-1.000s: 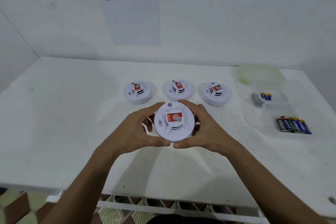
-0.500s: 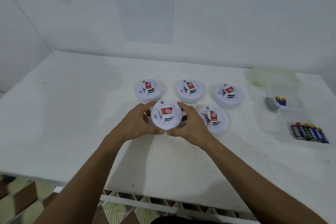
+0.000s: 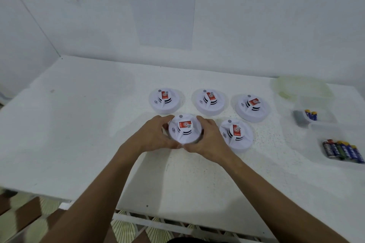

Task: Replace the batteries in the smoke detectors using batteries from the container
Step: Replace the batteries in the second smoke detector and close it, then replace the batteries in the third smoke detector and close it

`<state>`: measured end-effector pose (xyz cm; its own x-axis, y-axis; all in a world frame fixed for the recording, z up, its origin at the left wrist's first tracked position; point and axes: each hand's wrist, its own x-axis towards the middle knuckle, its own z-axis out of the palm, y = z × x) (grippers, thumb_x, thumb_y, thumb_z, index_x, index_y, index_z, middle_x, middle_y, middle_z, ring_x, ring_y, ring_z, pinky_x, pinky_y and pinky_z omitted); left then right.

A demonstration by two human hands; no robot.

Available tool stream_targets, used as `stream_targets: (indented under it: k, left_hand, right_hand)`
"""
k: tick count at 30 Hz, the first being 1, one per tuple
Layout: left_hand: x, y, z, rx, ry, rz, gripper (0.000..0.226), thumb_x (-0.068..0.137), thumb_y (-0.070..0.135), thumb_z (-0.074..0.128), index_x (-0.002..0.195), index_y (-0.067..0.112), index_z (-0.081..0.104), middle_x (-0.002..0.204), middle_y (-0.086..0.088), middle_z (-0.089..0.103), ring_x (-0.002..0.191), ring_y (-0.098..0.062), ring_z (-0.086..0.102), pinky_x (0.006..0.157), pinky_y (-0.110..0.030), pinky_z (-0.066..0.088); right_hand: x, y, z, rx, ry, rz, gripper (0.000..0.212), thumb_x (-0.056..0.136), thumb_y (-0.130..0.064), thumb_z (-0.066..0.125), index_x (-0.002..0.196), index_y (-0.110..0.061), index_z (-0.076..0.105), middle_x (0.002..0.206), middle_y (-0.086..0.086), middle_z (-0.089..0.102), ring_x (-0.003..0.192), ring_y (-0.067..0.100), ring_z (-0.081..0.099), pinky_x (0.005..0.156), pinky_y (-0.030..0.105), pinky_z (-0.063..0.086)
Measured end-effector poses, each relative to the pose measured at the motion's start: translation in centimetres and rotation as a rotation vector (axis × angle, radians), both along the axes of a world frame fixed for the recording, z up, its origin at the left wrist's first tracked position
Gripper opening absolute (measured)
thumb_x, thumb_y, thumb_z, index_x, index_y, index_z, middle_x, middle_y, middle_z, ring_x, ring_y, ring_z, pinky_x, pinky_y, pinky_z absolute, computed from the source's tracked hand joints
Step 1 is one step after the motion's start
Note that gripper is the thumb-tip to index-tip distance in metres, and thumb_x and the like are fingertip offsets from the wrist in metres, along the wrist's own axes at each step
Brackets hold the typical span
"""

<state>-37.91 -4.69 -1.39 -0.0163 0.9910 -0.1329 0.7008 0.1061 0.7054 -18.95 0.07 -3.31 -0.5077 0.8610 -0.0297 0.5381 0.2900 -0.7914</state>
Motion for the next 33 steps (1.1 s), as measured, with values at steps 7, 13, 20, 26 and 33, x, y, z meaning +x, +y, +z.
stream_targets:
  k: [7, 13, 20, 26, 33]
  left_hand:
    - [-2.2, -0.2, 2.4, 0.016, 0.087, 0.096, 0.076, 0.08, 0.033, 0.074, 0.145, 0.034, 0.036, 0.122, 0.006, 0.05, 0.1, -0.01, 0.055, 0.08, -0.016, 0.041]
    - [-3.9, 2.2, 5.6, 0.097, 0.147, 0.135, 0.048, 0.084, 0.015, 0.07, 0.127, 0.003, 0.053, 0.107, -0.001, 0.052, 0.104, -0.019, 0.046, 0.077, -0.019, 0.034]
    - [-6.6, 5.3, 4.2, -0.009, 0.269, 0.091, 0.048, 0.053, 0.034, 0.073, 0.09, 0.007, 0.057, 0.088, -0.008, 0.063, 0.084, -0.028, 0.057, 0.073, -0.043, 0.05]
    - [-8.1, 6.9, 1.1, -0.155, 0.273, 0.146, 0.066, 0.037, 0.059, 0.07, 0.094, 0.028, 0.06, 0.1, 0.004, 0.061, 0.098, -0.019, 0.055, 0.086, -0.038, 0.051]
    - [-6.1, 6.1, 2.6, -0.008, 0.049, 0.208, 0.062, 0.058, 0.025, 0.09, 0.114, 0.026, 0.062, 0.103, 0.01, 0.067, 0.088, -0.012, 0.063, 0.075, -0.023, 0.052]
  right_hand:
    - [-0.8, 1.5, 3.4, 0.006, 0.032, 0.077, 0.086, 0.078, -0.032, 0.082, 0.148, -0.019, 0.035, 0.14, -0.008, 0.039, 0.133, 0.012, 0.032, 0.112, 0.037, 0.032]
    - [-5.0, 6.0, 5.7, 0.108, -0.059, 0.147, 0.071, 0.074, -0.037, 0.079, 0.135, -0.013, 0.051, 0.13, -0.002, 0.055, 0.123, 0.014, 0.047, 0.103, 0.029, 0.038]
    - [-7.8, 9.5, 5.2, 0.067, -0.226, 0.284, 0.055, 0.072, -0.017, 0.086, 0.117, -0.001, 0.057, 0.116, 0.014, 0.064, 0.109, 0.029, 0.058, 0.087, 0.029, 0.045]
    - [-8.5, 10.4, 4.3, 0.017, -0.283, 0.324, 0.098, 0.056, -0.04, 0.091, 0.139, -0.013, 0.044, 0.137, 0.007, 0.052, 0.127, 0.026, 0.046, 0.108, 0.043, 0.04]
    - [-7.2, 11.9, 4.0, 0.022, -0.202, 0.346, 0.111, 0.067, -0.027, 0.09, 0.154, -0.021, 0.022, 0.149, 0.008, 0.039, 0.138, 0.025, 0.034, 0.11, 0.037, 0.033]
